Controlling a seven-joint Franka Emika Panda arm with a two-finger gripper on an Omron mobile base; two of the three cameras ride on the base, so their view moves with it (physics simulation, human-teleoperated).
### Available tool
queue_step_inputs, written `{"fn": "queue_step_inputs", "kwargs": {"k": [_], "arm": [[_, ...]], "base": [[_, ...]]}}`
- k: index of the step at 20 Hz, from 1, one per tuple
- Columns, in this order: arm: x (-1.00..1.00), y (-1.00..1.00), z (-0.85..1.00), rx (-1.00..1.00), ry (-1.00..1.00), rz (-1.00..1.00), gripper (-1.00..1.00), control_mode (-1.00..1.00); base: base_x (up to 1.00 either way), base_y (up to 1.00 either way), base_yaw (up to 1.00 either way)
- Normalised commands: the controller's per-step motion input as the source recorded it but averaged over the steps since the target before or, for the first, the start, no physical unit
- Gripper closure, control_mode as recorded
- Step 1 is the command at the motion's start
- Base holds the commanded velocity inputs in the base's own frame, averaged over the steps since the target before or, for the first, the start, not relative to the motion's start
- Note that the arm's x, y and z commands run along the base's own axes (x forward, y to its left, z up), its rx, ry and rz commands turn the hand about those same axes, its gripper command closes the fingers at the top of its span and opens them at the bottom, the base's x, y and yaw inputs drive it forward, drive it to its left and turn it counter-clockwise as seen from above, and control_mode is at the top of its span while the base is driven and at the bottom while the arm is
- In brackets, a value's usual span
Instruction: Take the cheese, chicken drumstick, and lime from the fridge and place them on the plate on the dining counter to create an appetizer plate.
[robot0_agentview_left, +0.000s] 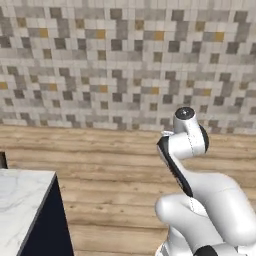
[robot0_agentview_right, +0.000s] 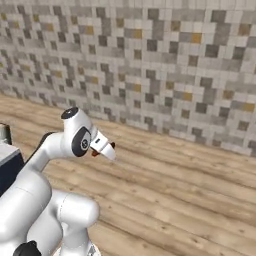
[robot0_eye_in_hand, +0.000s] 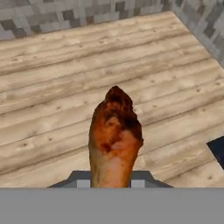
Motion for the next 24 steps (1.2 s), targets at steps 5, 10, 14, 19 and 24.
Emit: {"fn": "queue_step_inputs", "kwargs": {"k": [5, 10, 14, 19, 24], "arm": [[0.0, 0.0, 0.0, 0.0, 0.0, 0.0, 1.0, 1.0], [0.0, 0.0, 0.0, 0.0, 0.0, 0.0, 1.0, 1.0], [0.0, 0.0, 0.0, 0.0, 0.0, 0.0, 1.0, 1.0], [0.0, 0.0, 0.0, 0.0, 0.0, 0.0, 1.0, 1.0], [0.0, 0.0, 0.0, 0.0, 0.0, 0.0, 1.0, 1.0]], "base": [[1.0, -0.37, 0.72], [1.0, -0.68, 0.64], [1.0, -0.58, 0.68], [1.0, -0.48, 0.71], [1.0, -0.7, 0.63]]}}
